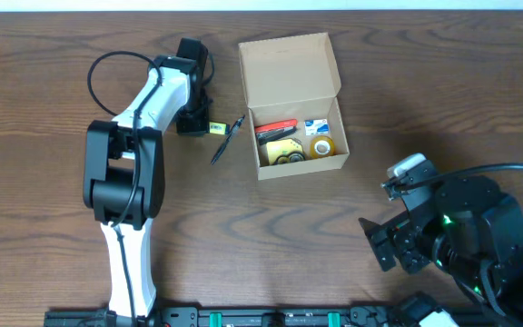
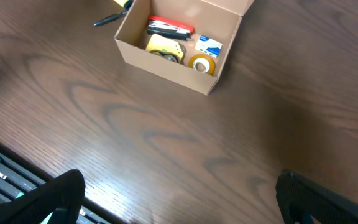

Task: Pack container
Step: 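Lift the highlighter and carry it over the box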

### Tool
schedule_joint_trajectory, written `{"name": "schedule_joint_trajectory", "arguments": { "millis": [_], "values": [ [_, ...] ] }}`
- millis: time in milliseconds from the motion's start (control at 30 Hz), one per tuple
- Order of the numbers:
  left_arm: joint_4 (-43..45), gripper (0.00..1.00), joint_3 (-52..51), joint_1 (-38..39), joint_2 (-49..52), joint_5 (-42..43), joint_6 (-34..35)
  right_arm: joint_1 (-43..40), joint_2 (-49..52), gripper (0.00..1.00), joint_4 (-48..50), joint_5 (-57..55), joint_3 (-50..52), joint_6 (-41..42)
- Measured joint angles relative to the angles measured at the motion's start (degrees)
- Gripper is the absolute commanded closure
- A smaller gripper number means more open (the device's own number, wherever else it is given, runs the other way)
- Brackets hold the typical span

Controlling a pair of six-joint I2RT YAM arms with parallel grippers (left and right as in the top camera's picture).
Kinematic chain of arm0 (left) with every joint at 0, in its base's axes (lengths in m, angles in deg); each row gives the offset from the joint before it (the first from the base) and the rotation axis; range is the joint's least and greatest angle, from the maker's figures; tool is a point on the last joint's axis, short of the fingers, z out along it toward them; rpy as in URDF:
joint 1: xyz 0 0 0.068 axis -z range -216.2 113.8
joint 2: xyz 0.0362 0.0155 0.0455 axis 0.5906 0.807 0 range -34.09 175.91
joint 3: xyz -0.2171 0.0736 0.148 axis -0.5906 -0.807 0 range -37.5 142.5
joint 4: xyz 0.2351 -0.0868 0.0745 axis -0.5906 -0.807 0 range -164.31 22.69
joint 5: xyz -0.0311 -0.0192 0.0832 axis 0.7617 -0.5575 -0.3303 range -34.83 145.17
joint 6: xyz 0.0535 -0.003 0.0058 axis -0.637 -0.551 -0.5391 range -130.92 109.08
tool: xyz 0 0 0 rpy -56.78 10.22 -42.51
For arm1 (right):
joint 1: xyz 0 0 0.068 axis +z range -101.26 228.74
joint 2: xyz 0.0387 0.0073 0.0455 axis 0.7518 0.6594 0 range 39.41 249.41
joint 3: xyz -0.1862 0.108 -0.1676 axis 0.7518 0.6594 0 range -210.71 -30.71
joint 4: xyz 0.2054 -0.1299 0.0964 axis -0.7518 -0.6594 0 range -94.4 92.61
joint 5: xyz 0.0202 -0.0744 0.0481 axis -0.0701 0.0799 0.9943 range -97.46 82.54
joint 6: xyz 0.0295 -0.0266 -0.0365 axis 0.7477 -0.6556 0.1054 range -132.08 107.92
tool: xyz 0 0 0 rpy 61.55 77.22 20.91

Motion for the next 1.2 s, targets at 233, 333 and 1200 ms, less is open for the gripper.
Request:
{"name": "schedule_joint_trajectory", "arguments": {
  "millis": [233,333,1200],
  "values": [
    [-0.2,0.78,0.1,0.0,0.1,0.4,-0.3,0.0,0.0,0.01,0.0,0.0,0.0,0.0],
    [-0.2,0.83,0.2,0.0,0.1,0.7,-0.7,0.0,0.0,0.01,0.0,0.0,0.0,0.0],
    [-8.6,0.94,5.1,9.2,-15.3,-16.2,5.0,0.0,0.0,0.01,0.0,0.0,0.0,0.0]
  ]
}}
